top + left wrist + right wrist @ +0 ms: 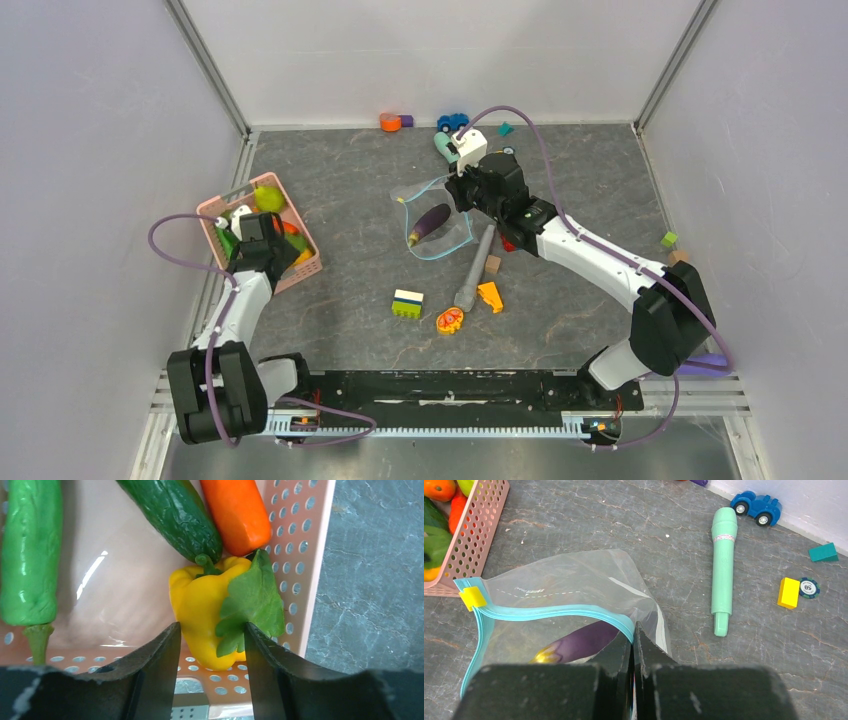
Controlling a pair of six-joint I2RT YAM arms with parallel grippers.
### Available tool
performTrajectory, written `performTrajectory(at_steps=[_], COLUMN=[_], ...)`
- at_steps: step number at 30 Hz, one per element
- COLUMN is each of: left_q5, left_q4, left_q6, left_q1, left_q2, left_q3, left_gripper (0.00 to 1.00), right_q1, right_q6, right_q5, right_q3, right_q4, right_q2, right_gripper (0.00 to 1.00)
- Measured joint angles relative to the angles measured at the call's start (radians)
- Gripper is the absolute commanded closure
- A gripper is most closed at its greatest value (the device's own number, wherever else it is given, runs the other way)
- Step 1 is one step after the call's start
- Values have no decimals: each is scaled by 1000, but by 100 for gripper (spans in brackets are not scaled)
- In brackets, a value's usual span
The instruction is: Place the food in the zip-top bag and seal the zipper
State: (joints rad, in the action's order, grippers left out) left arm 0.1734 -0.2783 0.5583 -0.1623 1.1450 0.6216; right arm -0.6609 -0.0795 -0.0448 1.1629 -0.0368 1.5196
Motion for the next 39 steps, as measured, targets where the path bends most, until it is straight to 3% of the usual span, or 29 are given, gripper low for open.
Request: performTrajectory(at_steps=[2, 10, 16, 17, 18, 19, 20, 22, 23, 35, 39], left_q5=[11, 39, 51, 53, 53, 55, 56, 57, 54, 66, 68], left_q4=[-3, 4, 6, 6, 6, 5, 6, 3, 3, 44, 47], left_q6=[3, 6, 6, 6, 6, 6, 6, 7, 8, 13, 13], left_q1=[0, 0, 0, 0, 0, 0, 0, 0, 0, 0, 0], left_q2=[-18, -43, -39, -39, -40, -41, -44, -51, -52, -2, 59], left_q3=[-11, -17, -17, -17, -17, -17, -19, -26, -31, -39, -37], left_gripper=[87, 82, 89, 82, 66, 38, 22, 3, 0, 1, 10], right_q1=[0, 0, 0, 0, 0, 0, 0, 0, 0, 0, 0], right_q6=[0, 0, 0, 0, 0, 1, 1, 2, 3, 3, 4], right_q5=[0, 0, 0, 0, 0, 0, 0, 0, 0, 0, 1], right_q3=[0, 0, 0, 0, 0, 0, 0, 0, 0, 0, 0], right_q4=[0, 0, 0, 0, 0, 0, 0, 0, 0, 0, 0], right_q2=[0, 0, 0, 0, 0, 0, 0, 0, 0, 0, 0], right_gripper=[96, 96, 96, 96, 96, 96, 96, 96, 96, 96, 96])
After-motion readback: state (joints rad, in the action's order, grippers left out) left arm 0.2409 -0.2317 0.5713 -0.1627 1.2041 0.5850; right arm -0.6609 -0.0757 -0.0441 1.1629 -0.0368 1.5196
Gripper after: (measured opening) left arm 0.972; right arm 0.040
